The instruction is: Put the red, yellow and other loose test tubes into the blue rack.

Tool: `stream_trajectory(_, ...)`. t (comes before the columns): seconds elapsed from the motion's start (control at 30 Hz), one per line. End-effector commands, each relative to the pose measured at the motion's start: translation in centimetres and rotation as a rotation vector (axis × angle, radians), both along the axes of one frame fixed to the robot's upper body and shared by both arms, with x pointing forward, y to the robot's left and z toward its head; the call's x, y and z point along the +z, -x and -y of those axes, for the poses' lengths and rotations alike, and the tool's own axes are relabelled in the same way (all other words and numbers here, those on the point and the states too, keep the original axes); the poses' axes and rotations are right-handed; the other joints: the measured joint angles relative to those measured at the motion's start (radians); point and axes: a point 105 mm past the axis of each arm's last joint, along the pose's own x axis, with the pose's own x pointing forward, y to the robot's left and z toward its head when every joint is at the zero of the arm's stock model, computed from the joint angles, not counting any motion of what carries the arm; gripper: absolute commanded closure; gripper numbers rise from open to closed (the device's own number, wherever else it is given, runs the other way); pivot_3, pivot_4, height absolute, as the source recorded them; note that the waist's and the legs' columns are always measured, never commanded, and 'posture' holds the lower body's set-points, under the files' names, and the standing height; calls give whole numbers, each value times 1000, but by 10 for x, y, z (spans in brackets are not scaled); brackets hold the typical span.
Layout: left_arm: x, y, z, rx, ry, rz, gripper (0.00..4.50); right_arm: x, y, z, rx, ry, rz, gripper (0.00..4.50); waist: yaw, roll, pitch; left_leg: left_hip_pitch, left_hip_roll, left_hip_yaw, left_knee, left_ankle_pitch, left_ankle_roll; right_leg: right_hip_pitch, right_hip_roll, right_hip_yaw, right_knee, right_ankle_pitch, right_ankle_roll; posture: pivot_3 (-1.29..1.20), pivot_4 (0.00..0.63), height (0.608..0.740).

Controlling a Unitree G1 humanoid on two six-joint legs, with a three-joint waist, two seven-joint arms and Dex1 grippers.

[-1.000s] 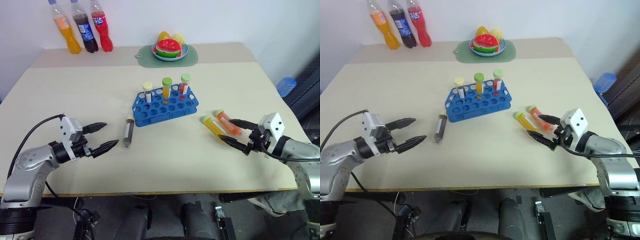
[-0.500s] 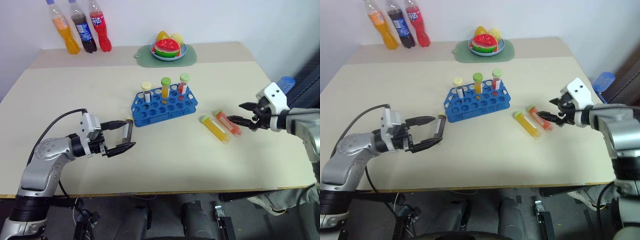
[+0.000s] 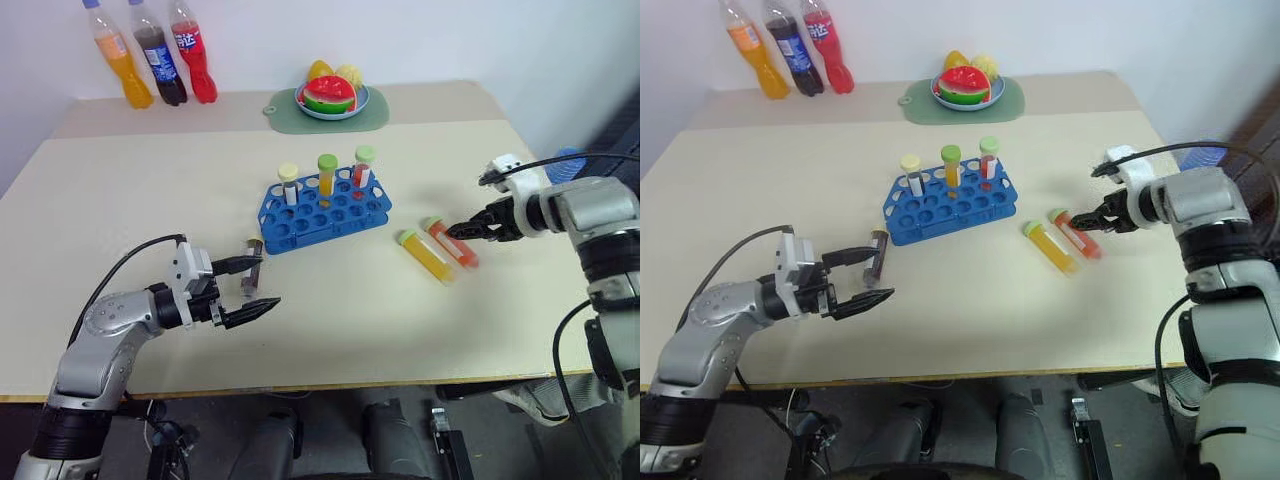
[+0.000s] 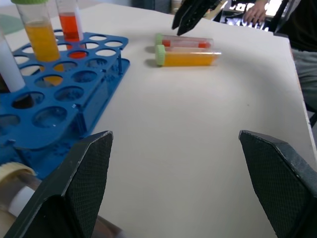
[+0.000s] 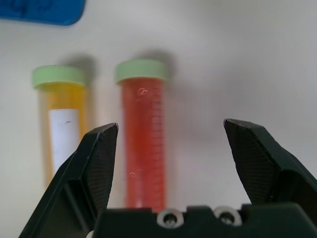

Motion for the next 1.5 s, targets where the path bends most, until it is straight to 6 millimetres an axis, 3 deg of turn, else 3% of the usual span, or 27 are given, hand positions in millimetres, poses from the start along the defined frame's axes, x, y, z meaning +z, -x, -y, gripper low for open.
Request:
stream_trajectory(0.03,13,3,1,16,30,53,288,1,-5,-6,41,38,-17,714,0,0,0,0,0,0,0,0,0,0,0,0,0,0,0,0,150,740)
stream_trajectory(0.07,14,4,1,21,36,53,288,-1,-6,-8,49,45,-25,714,0,0,0,0,0,0,0,0,0,0,0,0,0,0,0,0,150,740)
stream_trajectory(0.17,13,8,0,39,43,49,252,-15,-12,-4,42,113,-31,1536,-1,0,0,0,0,0,0,1,-1,0,0,0,0,0,0,0,150,740)
stream_trajectory(0.3,11,12,-1,57,46,44,252,-22,-13,-2,53,134,-43,3488,-1,0,0,0,0,0,0,1,-2,0,-1,0,0,0,0,0,150,740)
stream_trajectory(0.33,11,12,-2,60,47,43,252,-22,-14,-2,56,139,-43,3728,-1,0,0,0,0,0,0,1,-2,0,0,0,0,0,0,0,150,740)
stream_trajectory(0.43,12,11,-3,70,47,45,252,-20,-17,3,89,197,1,3736,-1,0,0,1,0,0,1,1,-1,0,0,0,0,0,0,0,150,740)
stream_trajectory(0.57,13,10,-4,83,52,54,252,6,-24,10,185,252,203,3736,3,0,0,1,0,0,0,1,-1,0,0,0,1,0,0,0,150,740)
stream_trajectory(0.7,14,8,-4,93,57,57,252,48,-10,-29,428,34,554,3736,2,1,0,0,0,0,-1,1,-2,-1,-1,0,0,0,0,0,150,740)
stream_trajectory(0.8,15,4,-4,95,62,59,252,60,14,-61,572,-122,796,3736,-3,1,0,0,1,0,-1,1,-1,-1,0,-1,0,0,0,0,150,740)
stream_trajectory(0.9,16,-2,-3,95,73,64,252,68,14,-91,504,-384,927,3736,-9,1,0,2,1,-1,0,0,-1,0,0,0,2,1,0,0,150,740)
stream_trajectory(1.03,19,-8,-4,92,86,69,252,73,-1,-113,338,-644,1014,3736,-4,1,0,2,1,-2,0,1,-2,0,1,0,2,2,-2,0,150,740)
stream_trajectory(1.27,24,-13,-8,100,86,85,252,52,-15,-139,183,-761,1060,3736,-1,1,0,2,1,-2,0,3,-6,0,0,-1,2,2,-2,0,150,740)
stream_trajectory(1.5,24,-9,-10,119,91,89,252,12,-24,-140,105,-682,1018,3736,-10,2,0,2,1,-2,-1,3,-6,-1,1,-1,2,2,-2,0,150,740)
